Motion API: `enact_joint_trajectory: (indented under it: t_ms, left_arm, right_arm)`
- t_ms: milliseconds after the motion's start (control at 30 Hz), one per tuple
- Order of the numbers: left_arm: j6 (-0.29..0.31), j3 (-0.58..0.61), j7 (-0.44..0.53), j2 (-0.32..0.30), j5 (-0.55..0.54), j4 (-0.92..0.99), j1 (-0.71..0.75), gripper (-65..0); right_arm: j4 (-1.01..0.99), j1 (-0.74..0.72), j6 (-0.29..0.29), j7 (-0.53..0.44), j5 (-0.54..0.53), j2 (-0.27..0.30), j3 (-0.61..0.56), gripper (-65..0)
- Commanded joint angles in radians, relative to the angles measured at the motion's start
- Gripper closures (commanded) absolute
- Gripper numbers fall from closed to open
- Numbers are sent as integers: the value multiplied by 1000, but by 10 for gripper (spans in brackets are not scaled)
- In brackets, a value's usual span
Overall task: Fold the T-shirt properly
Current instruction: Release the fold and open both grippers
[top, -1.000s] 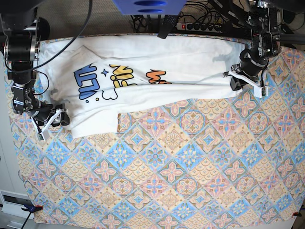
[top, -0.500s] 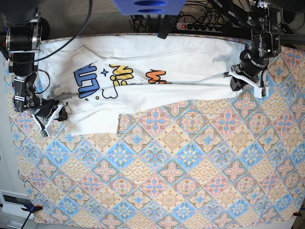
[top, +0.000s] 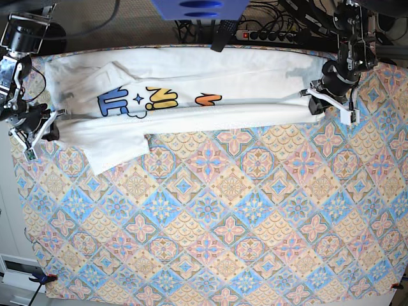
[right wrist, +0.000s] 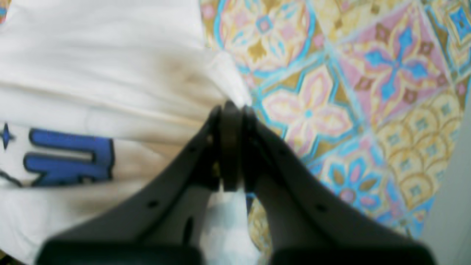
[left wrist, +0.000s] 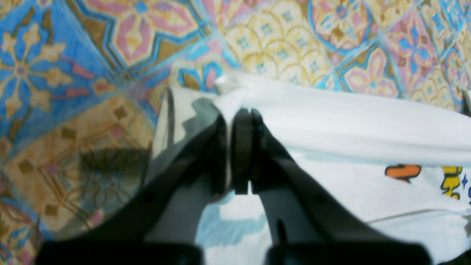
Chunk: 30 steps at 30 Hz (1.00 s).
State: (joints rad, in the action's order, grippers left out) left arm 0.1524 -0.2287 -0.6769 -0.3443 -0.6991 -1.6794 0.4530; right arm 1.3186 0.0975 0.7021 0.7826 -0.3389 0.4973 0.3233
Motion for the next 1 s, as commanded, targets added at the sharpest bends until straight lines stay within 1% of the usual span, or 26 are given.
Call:
enact_joint_trajectory:
  t_ms: [0, 100, 267, 300, 367, 467, 533, 567, 667, 800, 867, 900, 967]
  left_arm:
    - [-1, -8, 21, -14, 2, -17, 7, 0]
    - [-1, -7, 16, -14, 6, -11, 13, 0]
    - [-1, 2, 15, -12, 39, 57, 10, 0]
    - [-1, 2, 15, -12, 42, 72, 7, 0]
    - [-1, 15, 15, -11, 45, 88, 5, 0]
    - [-1, 51, 15, -12, 43, 88, 5, -5]
    - [-1, 67, 15, -12, 37, 80, 10, -41]
    - [-1, 68, 15, -12, 37, 63, 13, -63]
    - [-1, 65, 15, -12, 37, 6, 45, -138]
    - [-1, 65, 4, -14, 37, -54, 56, -263]
    - [-1, 62, -60, -14, 35, -75, 53, -313]
    - [-1, 51, -96, -14, 35, -89, 51, -331]
    - [-1, 21, -137, -8, 35, -110, 51, -356]
  right_arm:
    - [37, 6, -4, -21, -7, 30, 24, -8]
    - [59, 63, -4, -21, -7, 30, 44, -7]
    - [49, 98, -4, -25, -2, 27, 37, -13]
    - [49, 98, -4, -24, -2, 27, 37, -22]
    - [49, 109, -4, -25, -2, 25, 37, -62]
    - [65, 120, -4, -28, -1, 25, 46, -147]
    - [89, 123, -4, -32, -1, 25, 49, -194]
    - [108, 132, -4, -32, -1, 25, 56, -206]
    - [180, 164, -4, -22, -2, 22, 121, -217]
    - [260, 181, -4, -21, -2, -9, 188, -218]
    - [286, 181, -4, -9, -2, -10, 196, -218]
    - [289, 181, -4, 18, -1, -10, 201, -218]
    - [289, 179, -4, 39, -1, -10, 201, -219]
